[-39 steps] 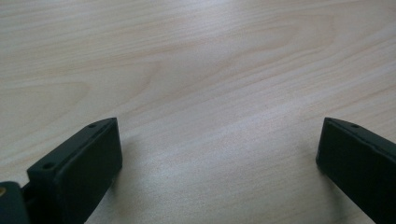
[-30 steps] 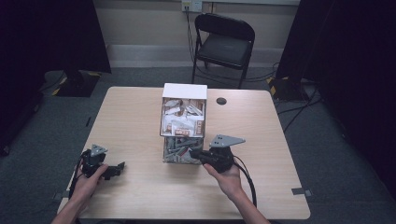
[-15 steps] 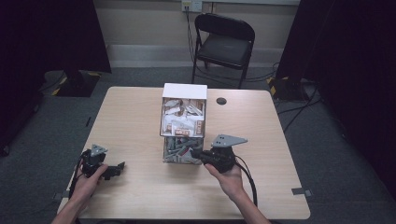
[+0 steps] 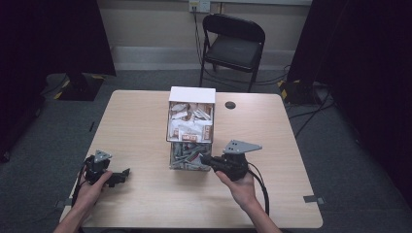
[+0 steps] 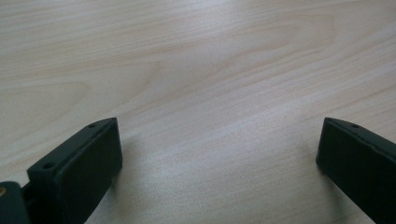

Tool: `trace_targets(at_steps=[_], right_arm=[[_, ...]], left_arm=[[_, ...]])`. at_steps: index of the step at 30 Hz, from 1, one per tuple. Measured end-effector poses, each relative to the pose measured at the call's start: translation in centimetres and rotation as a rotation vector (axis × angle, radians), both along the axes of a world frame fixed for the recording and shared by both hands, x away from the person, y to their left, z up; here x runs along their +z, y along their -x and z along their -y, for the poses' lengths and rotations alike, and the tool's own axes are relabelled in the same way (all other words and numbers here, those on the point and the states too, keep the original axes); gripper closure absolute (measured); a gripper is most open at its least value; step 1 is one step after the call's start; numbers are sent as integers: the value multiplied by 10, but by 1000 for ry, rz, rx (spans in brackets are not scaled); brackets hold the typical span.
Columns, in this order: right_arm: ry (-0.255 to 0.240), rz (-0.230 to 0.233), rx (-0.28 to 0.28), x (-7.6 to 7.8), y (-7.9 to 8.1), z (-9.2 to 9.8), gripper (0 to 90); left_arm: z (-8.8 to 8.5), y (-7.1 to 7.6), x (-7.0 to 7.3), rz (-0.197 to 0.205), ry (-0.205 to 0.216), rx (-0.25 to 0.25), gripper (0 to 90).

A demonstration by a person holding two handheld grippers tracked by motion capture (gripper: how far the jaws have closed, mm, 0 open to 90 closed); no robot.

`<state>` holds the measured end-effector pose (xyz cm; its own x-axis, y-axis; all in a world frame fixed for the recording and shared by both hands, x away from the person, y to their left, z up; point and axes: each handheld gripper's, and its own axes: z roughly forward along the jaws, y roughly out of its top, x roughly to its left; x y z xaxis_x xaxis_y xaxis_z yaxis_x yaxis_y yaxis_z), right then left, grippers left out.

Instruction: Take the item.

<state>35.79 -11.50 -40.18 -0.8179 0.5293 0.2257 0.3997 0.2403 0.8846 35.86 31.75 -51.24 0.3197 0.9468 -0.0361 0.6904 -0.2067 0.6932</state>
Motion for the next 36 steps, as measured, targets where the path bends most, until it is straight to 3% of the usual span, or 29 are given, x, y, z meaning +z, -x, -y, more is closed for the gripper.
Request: trace_targets(at_steps=[19, 36], right_arm=[[2, 12, -15, 5, 14, 16, 900], [-2, 20, -64, 9, 13, 37, 900]], left_arm=[[0, 0, 0, 0, 0, 0, 0], [0, 0, 0, 0, 0, 0, 0]])
